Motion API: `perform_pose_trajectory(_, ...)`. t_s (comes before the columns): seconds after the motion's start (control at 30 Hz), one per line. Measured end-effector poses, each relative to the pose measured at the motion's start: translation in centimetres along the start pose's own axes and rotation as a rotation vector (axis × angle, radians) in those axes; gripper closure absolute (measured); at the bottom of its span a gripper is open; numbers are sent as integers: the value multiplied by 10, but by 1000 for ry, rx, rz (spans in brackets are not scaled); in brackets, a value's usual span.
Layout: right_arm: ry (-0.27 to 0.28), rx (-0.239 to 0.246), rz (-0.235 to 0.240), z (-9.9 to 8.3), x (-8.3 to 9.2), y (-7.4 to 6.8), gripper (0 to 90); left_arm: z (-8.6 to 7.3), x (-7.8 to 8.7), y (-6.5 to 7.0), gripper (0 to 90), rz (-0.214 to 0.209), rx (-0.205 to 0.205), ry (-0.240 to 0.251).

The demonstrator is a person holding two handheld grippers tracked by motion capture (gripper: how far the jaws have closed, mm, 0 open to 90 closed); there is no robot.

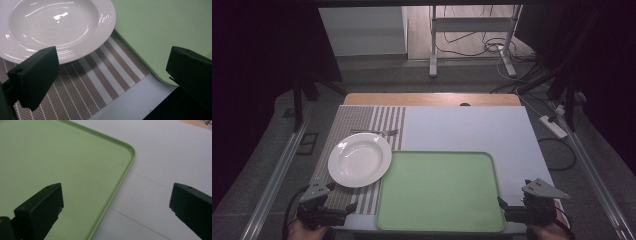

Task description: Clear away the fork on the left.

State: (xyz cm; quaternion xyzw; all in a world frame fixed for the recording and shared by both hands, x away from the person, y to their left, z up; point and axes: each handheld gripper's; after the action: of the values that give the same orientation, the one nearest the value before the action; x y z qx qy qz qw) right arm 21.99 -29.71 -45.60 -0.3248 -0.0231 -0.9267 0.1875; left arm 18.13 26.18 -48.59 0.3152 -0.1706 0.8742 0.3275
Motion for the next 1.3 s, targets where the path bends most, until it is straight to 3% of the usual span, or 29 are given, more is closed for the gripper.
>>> perform_pose_trajectory(0.6,-9,2,7,0,-1,0,0,0,-1,-2,11,-30,9,-5)
perform_pose_trajectory(0.77,-10,-5,3,0,-1,1,0,-2,1,-5,2,-39,36,21)
perform_pose_trajectory(0.9,-10,-7,-4,0,-1,0,0,-3,4,-9,0,-61,84,55)
perform_pose_trajectory(1.13,-7,-4,-5,0,-1,0,0,1,5,-14,0,-56,99,103)
perform_pose_trajectory(1.3,-7,0,-2,0,-1,0,0,3,2,-16,0,-69,97,98)
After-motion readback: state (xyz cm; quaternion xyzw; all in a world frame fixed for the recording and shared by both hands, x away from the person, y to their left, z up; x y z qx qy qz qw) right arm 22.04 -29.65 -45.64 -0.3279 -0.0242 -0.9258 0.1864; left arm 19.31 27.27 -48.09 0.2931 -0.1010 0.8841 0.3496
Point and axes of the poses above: each handheld gripper's, and its own axes: x roughly backward along the jaws, z roughly out of its top, y roughly to its right, and after that the axes turned 15 degrees about -x, right-handed
